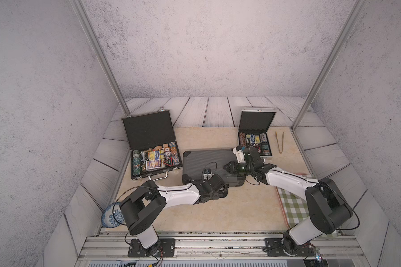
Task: Close the poker set cases
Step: Fasten the fastener on the poker set case.
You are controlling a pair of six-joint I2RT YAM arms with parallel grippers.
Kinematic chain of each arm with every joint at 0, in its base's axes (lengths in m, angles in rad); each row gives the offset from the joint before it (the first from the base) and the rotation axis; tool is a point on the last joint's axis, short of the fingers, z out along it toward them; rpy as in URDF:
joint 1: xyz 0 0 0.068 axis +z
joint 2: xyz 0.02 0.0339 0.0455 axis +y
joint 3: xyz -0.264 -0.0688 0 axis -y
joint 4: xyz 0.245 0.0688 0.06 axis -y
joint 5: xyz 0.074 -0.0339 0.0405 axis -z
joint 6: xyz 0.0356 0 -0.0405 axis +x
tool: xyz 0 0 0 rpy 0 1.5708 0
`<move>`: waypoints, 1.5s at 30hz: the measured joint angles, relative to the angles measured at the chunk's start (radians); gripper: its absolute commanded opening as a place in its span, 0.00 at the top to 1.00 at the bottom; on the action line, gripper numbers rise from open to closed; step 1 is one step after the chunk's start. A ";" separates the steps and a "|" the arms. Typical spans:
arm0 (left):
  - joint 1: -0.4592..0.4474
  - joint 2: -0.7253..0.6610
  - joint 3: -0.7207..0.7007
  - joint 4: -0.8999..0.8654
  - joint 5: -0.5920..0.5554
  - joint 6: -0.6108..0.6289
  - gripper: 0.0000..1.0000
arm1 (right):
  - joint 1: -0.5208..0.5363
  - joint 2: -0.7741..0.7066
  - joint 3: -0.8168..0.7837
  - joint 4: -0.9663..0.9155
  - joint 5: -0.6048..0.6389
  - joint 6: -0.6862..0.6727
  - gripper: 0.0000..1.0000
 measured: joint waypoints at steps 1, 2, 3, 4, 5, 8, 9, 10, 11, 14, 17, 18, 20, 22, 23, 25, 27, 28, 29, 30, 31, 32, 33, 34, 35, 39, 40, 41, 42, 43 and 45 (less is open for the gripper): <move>0.000 -0.005 -0.004 0.001 0.002 -0.003 0.96 | 0.000 0.000 0.000 0.000 0.000 0.000 0.70; 0.000 -0.014 -0.007 -0.006 0.004 -0.005 0.96 | 0.000 0.000 0.000 0.001 0.000 0.000 0.70; 0.000 -0.026 -0.007 -0.023 0.008 -0.007 0.97 | 0.000 0.000 0.000 0.000 0.000 0.000 0.70; -0.001 -0.042 -0.007 -0.044 0.010 -0.010 0.97 | 0.000 0.000 0.000 0.000 0.000 0.000 0.70; -0.005 -0.064 -0.007 -0.065 0.014 -0.013 0.98 | 0.000 0.000 0.000 0.000 0.000 0.000 0.70; -0.029 -0.117 -0.006 -0.095 0.025 -0.021 0.98 | 0.000 0.000 0.000 0.000 0.001 0.000 0.70; -0.042 -0.128 -0.005 -0.098 0.027 -0.021 0.98 | 0.000 0.000 0.000 0.000 0.001 0.000 0.70; -0.049 -0.130 -0.001 -0.101 0.028 -0.021 0.98 | 0.000 0.000 0.000 0.000 0.002 0.000 0.70; -0.057 -0.126 0.007 -0.105 0.028 -0.021 0.98 | 0.000 0.000 0.000 0.000 0.002 0.000 0.70; -0.069 -0.090 0.027 -0.106 0.019 -0.022 0.98 | 0.000 0.000 0.000 0.000 0.003 0.000 0.70; -0.073 -0.053 0.038 -0.103 -0.013 -0.021 0.98 | 0.002 0.000 0.000 0.000 0.006 0.000 0.70; -0.073 -0.040 0.042 -0.103 -0.023 -0.021 0.98 | 0.002 0.000 0.000 0.000 0.007 0.000 0.70; -0.073 -0.014 0.052 -0.099 -0.049 -0.020 0.98 | 0.002 0.000 0.000 0.000 0.007 0.001 0.70; -0.073 0.003 0.054 -0.089 -0.068 -0.020 0.98 | 0.002 0.000 0.000 0.000 0.007 0.003 0.70; -0.073 0.009 0.054 -0.084 -0.076 -0.020 0.98 | 0.002 0.000 0.000 0.000 0.007 0.003 0.70; -0.073 0.015 0.054 -0.074 -0.085 -0.020 0.97 | 0.002 0.000 0.000 0.000 0.007 0.006 0.70; -0.073 0.015 0.054 -0.065 -0.092 -0.020 0.97 | 0.002 0.000 0.000 0.000 0.007 0.006 0.70; -0.073 0.015 0.054 -0.059 -0.095 -0.020 0.97 | 0.002 0.000 0.000 0.000 0.007 0.006 0.70; -0.073 0.015 0.054 -0.057 -0.097 -0.020 0.97 | 0.002 0.000 0.000 0.000 0.007 0.006 0.70; -0.073 0.015 0.054 -0.053 -0.099 -0.020 0.97 | 0.002 0.000 0.000 0.000 0.007 0.006 0.70; -0.073 0.015 0.054 -0.048 -0.100 -0.020 0.97 | 0.002 0.000 0.000 0.000 0.007 0.006 0.70; -0.073 0.015 0.054 -0.043 -0.100 -0.020 0.97 | 0.002 0.000 0.000 0.000 0.007 0.006 0.70; -0.073 0.016 0.055 -0.038 -0.100 -0.019 0.97 | 0.002 0.000 0.000 0.000 0.007 0.006 0.70; -0.073 0.021 0.057 -0.035 -0.100 -0.018 0.97 | 0.002 0.000 0.000 0.000 0.007 0.006 0.70; -0.073 0.029 0.062 -0.034 -0.101 -0.016 0.97 | 0.002 0.000 0.000 0.000 0.007 0.006 0.70; -0.074 0.060 0.078 -0.036 -0.117 -0.007 0.98 | 0.002 0.000 0.000 0.000 0.007 0.005 0.70; -0.076 0.067 0.089 -0.050 -0.124 -0.006 0.99 | 0.002 0.000 0.000 0.000 0.007 0.003 0.70; -0.078 0.076 0.103 -0.066 -0.128 -0.005 0.99 | 0.002 0.000 0.000 0.000 0.007 0.002 0.70; -0.079 0.087 0.123 -0.089 -0.133 -0.003 0.99 | 0.002 0.000 0.000 0.000 0.007 0.001 0.70; -0.081 0.097 0.140 -0.108 -0.137 -0.002 1.00 | 0.002 0.000 0.000 0.000 0.007 0.000 0.70; -0.085 0.109 0.157 -0.132 -0.146 0.002 1.00 | 0.002 0.000 0.000 -0.001 0.007 -0.002 0.70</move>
